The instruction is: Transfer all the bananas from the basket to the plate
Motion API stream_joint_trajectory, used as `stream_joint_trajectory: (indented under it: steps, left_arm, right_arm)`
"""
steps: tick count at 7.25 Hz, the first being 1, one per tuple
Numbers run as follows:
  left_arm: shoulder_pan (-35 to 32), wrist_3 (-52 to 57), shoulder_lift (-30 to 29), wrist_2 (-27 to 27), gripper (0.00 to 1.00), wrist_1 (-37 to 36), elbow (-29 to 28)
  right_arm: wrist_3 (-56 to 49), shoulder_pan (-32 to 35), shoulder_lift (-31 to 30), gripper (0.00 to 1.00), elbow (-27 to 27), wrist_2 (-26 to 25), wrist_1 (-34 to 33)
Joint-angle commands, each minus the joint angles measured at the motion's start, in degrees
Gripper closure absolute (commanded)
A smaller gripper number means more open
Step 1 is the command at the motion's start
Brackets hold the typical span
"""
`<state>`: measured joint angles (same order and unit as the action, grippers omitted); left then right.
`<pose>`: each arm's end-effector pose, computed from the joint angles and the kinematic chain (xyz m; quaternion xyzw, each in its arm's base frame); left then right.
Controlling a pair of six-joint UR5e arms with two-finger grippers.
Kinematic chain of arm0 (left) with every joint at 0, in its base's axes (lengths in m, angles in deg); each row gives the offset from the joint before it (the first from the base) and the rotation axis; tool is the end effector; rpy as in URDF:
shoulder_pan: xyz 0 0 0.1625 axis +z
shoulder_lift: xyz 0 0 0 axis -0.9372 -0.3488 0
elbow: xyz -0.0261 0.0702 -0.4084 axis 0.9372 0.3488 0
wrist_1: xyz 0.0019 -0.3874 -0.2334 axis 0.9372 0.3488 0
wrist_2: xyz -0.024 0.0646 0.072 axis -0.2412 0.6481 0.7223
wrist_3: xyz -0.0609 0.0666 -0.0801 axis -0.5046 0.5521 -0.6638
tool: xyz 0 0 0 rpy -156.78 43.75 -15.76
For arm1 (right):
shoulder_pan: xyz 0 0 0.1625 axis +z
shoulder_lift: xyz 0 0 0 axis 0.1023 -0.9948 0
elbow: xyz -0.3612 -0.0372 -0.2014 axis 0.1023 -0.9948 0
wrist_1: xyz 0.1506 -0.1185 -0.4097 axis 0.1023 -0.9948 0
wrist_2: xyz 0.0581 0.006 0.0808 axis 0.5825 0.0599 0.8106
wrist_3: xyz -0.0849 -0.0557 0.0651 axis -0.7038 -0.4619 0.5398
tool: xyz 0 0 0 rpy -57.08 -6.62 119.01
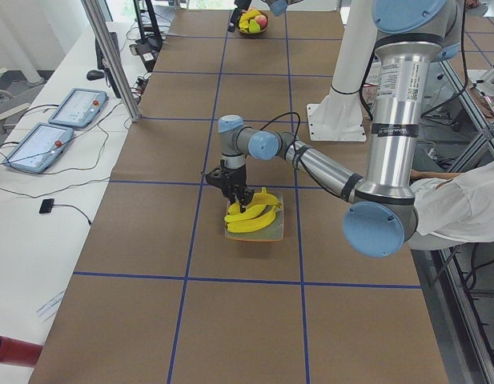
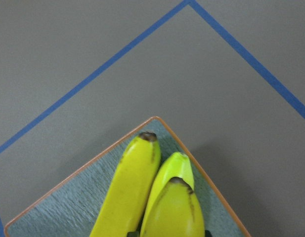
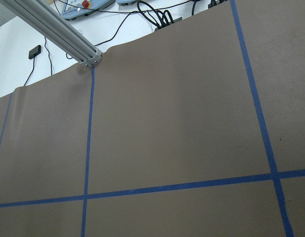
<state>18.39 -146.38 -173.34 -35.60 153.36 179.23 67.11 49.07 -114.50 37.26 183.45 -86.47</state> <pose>0.2652 -0.4788 0.4827 -0.1107 0.1629 -0.4367 0.8778 -0.2431 -0.4857 0.2939 0.1706 -0.5664 0.1478 0.7926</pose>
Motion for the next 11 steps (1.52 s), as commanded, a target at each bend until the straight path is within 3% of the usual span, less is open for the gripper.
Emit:
stream_joint_trajectory:
  steps: [1, 3, 4, 5, 9, 11]
  left_arm:
    - [0.13, 0.01, -0.05, 0.25, 0.84, -0.01, -0.35]
    - [0.13, 0.09, 0.21, 0.69, 0.38, 0.16, -0.35]
    - [0.82, 0.09, 0.21, 1.91, 0.06, 0.16, -0.35]
    - [1.87, 0.09, 0.21, 3.57, 0.00, 0.08, -0.44]
    - [2.06, 0.88, -2.50, 2.89, 0.00, 0.16, 0.26]
    - [0.32, 4.64, -5.75, -2.08, 0.00, 0.25, 2.97]
  right_arm:
    - [0.01, -0.01, -0.81, 0.00, 0.85, 0.12, 0.00]
    - [0.01, -0.01, -0.99, 0.00, 0.86, 0.12, 0.00]
    - [0.01, -0.01, -0.99, 0.00, 0.85, 0.21, 0.00]
    - [0.01, -0.01, -1.08, 0.00, 0.94, 0.38, 0.00]
    - [0.01, 1.12, -2.65, 0.00, 1.99, 0.73, 0.00]
    - [-0.95, 6.55, -7.90, 0.00, 2.61, 1.08, 0.09]
